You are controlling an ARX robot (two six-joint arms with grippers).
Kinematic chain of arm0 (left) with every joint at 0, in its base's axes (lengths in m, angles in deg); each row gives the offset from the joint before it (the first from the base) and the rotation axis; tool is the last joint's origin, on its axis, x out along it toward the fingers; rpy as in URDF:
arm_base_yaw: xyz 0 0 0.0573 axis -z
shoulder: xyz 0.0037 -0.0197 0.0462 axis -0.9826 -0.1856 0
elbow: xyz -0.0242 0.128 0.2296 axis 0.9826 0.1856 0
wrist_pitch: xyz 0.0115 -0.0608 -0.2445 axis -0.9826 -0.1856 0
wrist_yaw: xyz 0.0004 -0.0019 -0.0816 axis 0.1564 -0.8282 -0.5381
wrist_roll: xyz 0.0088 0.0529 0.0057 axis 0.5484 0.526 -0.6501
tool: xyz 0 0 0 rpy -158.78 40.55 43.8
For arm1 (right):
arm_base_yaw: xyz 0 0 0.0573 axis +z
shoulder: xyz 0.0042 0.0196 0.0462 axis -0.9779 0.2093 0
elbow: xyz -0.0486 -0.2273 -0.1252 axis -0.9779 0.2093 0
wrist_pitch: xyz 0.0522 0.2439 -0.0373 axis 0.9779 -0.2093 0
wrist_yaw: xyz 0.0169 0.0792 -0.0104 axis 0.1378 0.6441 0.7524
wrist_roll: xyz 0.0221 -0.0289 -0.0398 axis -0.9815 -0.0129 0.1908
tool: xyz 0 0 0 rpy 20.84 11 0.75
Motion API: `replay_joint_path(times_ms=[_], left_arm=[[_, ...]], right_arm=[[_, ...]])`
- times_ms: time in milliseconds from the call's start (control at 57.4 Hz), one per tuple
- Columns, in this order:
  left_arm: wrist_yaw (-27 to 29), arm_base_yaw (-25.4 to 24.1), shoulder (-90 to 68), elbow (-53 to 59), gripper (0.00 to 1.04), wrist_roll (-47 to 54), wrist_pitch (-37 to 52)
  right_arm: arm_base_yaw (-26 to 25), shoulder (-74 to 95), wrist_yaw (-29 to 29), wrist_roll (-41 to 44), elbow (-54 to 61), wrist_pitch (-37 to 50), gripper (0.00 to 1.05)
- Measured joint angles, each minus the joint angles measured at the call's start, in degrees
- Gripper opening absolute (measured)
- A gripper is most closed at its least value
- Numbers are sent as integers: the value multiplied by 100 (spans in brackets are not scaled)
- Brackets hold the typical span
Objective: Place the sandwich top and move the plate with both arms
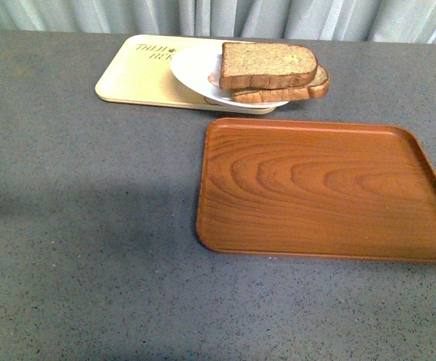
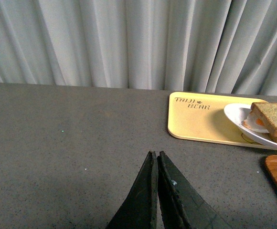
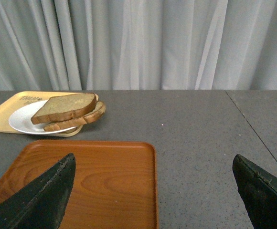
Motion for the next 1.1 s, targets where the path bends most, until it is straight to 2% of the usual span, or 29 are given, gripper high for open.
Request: replay_joint_path(times_ms=[540, 1098], left_arm=[[0, 0, 2118, 94, 2, 2, -1899], [0, 0, 3560, 94, 2, 2, -3309]], right_arm=[[0, 0, 0, 0, -2, 0, 96], [0, 0, 0, 0, -2, 0, 96]])
